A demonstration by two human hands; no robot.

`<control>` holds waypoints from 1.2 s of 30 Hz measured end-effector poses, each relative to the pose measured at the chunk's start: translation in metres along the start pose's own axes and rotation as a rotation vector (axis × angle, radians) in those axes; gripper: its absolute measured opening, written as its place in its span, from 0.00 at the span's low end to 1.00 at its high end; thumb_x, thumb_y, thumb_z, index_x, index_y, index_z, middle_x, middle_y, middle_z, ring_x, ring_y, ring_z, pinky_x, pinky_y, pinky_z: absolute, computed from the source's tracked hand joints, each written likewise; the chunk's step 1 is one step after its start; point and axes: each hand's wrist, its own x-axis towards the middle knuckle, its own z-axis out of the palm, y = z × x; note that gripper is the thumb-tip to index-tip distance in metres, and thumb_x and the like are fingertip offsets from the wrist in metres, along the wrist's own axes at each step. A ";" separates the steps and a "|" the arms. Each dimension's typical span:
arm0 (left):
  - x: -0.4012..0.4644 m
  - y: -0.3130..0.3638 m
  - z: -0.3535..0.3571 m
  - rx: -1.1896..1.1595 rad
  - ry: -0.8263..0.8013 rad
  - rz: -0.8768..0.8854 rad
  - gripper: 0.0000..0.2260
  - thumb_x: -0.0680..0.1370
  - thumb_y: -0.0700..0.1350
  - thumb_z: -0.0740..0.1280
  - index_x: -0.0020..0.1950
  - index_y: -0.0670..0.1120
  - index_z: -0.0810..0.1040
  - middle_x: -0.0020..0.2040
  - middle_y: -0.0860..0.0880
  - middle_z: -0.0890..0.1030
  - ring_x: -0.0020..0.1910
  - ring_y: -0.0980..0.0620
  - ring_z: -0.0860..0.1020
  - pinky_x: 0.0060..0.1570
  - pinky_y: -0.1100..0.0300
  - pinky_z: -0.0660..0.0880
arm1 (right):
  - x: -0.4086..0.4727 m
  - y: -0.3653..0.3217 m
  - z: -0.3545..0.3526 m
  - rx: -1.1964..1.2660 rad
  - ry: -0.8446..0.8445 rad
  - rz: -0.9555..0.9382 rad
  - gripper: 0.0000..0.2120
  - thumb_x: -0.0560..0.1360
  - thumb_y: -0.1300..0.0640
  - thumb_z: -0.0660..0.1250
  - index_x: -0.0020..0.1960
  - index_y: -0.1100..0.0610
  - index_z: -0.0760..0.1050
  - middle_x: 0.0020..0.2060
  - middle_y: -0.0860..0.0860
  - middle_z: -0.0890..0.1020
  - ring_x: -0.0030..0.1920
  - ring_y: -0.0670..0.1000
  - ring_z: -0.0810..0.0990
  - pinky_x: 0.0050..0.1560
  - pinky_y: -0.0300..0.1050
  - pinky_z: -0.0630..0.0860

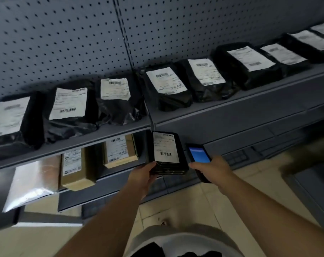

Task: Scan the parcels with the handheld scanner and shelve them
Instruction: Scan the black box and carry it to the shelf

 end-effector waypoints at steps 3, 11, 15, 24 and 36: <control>0.016 0.004 0.001 -0.021 0.012 0.035 0.14 0.80 0.39 0.74 0.63 0.37 0.79 0.56 0.38 0.85 0.52 0.43 0.85 0.40 0.59 0.84 | 0.015 -0.006 0.005 -0.017 -0.017 -0.033 0.54 0.68 0.42 0.82 0.81 0.63 0.58 0.73 0.58 0.72 0.66 0.57 0.75 0.60 0.48 0.76; 0.055 0.011 0.027 -0.060 0.034 0.073 0.07 0.83 0.38 0.68 0.61 0.40 0.80 0.54 0.42 0.85 0.50 0.47 0.83 0.44 0.59 0.80 | 0.070 -0.016 0.005 -0.089 -0.058 -0.118 0.55 0.65 0.39 0.83 0.81 0.60 0.61 0.71 0.56 0.75 0.64 0.56 0.77 0.63 0.52 0.79; 0.082 0.009 0.041 -0.116 0.075 0.082 0.08 0.84 0.37 0.68 0.63 0.41 0.79 0.50 0.45 0.84 0.48 0.48 0.82 0.41 0.59 0.78 | 0.101 -0.016 0.002 -0.127 -0.070 -0.155 0.53 0.69 0.41 0.82 0.82 0.61 0.58 0.75 0.57 0.71 0.70 0.58 0.74 0.61 0.47 0.75; 0.144 0.004 0.058 -0.116 0.174 0.143 0.04 0.84 0.38 0.68 0.51 0.43 0.81 0.45 0.45 0.83 0.44 0.47 0.82 0.51 0.51 0.82 | 0.157 -0.017 0.006 -0.193 -0.035 -0.197 0.51 0.68 0.40 0.81 0.80 0.60 0.62 0.72 0.57 0.74 0.68 0.58 0.76 0.62 0.50 0.78; 0.187 0.003 0.057 0.051 0.317 0.143 0.18 0.81 0.48 0.66 0.68 0.40 0.79 0.55 0.44 0.81 0.51 0.45 0.78 0.58 0.50 0.79 | 0.179 -0.020 0.003 -0.189 -0.068 -0.202 0.48 0.68 0.42 0.82 0.78 0.59 0.64 0.70 0.56 0.75 0.65 0.58 0.77 0.57 0.48 0.76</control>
